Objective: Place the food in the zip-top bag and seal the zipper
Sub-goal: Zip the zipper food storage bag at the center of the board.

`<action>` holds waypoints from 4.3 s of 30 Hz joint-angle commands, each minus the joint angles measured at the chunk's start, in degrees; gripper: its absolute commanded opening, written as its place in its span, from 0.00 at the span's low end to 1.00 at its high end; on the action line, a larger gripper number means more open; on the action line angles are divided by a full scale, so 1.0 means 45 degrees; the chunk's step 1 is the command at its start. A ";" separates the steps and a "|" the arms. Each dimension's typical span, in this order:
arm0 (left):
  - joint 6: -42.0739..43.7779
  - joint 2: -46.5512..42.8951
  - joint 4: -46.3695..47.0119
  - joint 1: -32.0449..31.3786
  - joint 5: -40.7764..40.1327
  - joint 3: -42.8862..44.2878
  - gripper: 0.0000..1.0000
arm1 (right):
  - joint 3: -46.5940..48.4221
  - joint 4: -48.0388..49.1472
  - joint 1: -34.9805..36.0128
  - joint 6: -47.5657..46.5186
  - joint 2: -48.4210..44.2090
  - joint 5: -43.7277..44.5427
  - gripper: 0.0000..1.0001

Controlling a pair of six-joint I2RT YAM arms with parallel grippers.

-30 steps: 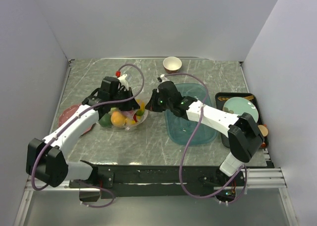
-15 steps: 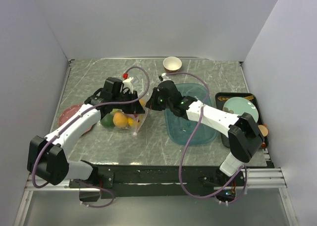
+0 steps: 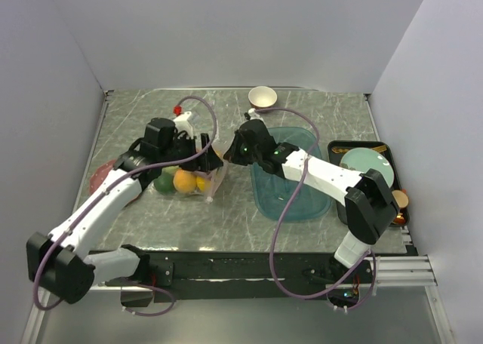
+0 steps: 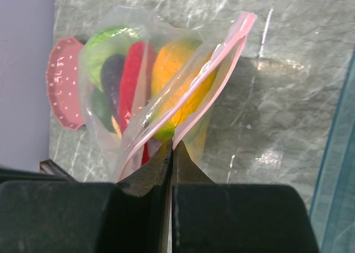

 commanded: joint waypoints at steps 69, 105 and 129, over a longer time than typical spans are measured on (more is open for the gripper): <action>-1.3396 -0.3854 0.9782 0.0656 0.0805 -1.0089 0.36 | 0.0114 0.0515 -0.0914 0.0357 -0.0511 -0.0387 0.04; -1.1756 -0.3131 0.8922 0.1066 0.1098 -0.8526 0.01 | -0.2560 0.0258 -0.2144 0.0825 -0.3303 -0.1867 0.82; -1.1228 -0.2936 0.9235 0.1066 0.1781 -0.8389 0.01 | -0.1428 0.1920 -0.1070 0.1860 -0.0745 -0.2986 0.88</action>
